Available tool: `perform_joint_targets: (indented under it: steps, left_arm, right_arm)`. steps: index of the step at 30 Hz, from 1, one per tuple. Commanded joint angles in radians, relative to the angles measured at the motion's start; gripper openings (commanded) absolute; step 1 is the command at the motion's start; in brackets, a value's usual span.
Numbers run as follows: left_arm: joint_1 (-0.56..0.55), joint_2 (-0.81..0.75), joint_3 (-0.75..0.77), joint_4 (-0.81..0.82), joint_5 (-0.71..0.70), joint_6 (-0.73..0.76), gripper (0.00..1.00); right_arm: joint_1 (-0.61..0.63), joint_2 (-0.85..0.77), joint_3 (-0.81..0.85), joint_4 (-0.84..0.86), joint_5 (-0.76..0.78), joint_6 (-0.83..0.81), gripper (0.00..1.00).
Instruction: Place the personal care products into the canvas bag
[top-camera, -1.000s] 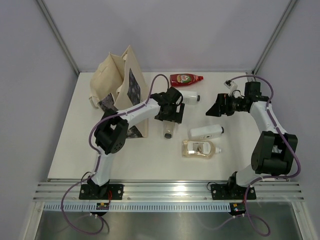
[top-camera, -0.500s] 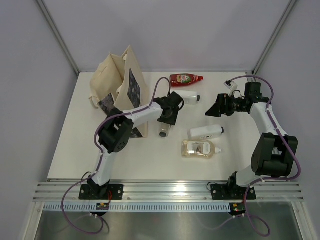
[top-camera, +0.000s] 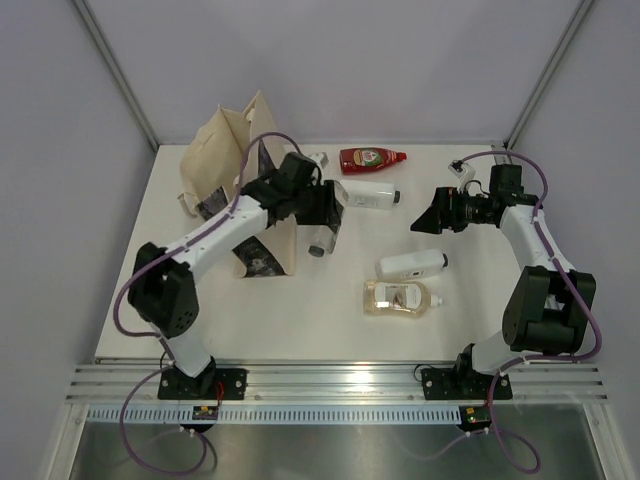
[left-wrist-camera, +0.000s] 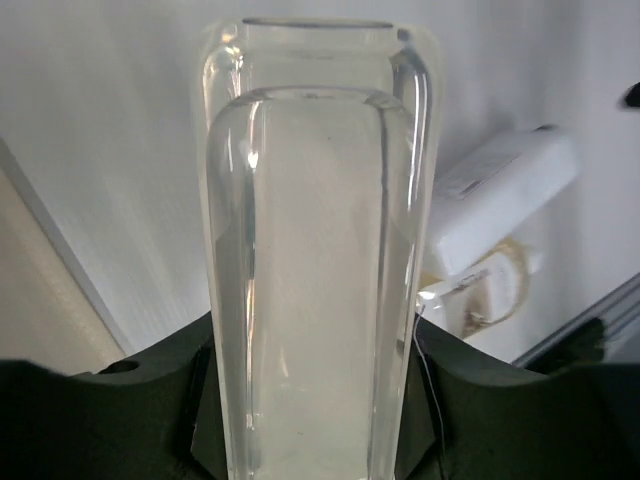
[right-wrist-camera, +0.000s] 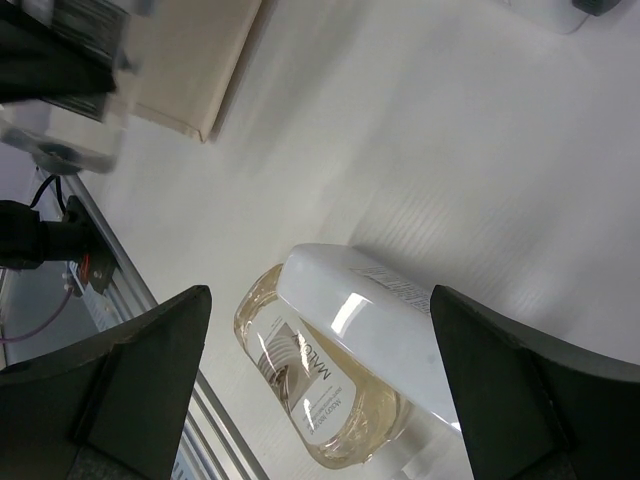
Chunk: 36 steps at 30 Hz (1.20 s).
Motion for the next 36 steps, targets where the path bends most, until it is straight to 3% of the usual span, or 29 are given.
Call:
perform_joint_targets:
  steps: [1,10,18,25,32,35,36]
  left_arm:
    - [0.079,-0.182,0.133,0.132,0.12,-0.058,0.0]
    - [0.342,-0.216,0.55,-0.141,-0.026,0.05,0.0]
    - [0.538,-0.141,0.663,-0.176,-0.099,0.126,0.0]
    - [0.57,-0.064,0.623,-0.156,-0.074,0.209,0.0]
    - [0.57,-0.094,0.454,-0.076,0.014,0.214,0.01]
    - [0.57,-0.116,0.377,-0.035,0.068,0.194,0.14]
    - [0.57,-0.122,0.358,-0.023,0.088,0.176,0.27]
  right_arm:
    - [0.003,-0.034,0.005,0.032,-0.036,0.01,1.0]
    - [0.003,-0.032,0.003,0.043,-0.046,0.017,1.0]
    - [0.003,-0.037,0.008,0.035,-0.056,0.017,1.0]
    - [0.003,-0.037,0.022,0.001,-0.069,-0.01,0.99]
    - [0.003,-0.034,0.012,-0.02,-0.07,-0.038,0.99]
    - [0.003,-0.024,0.017,-0.026,-0.075,-0.041,1.0]
    - [0.003,-0.021,0.02,-0.028,-0.076,-0.044,0.99]
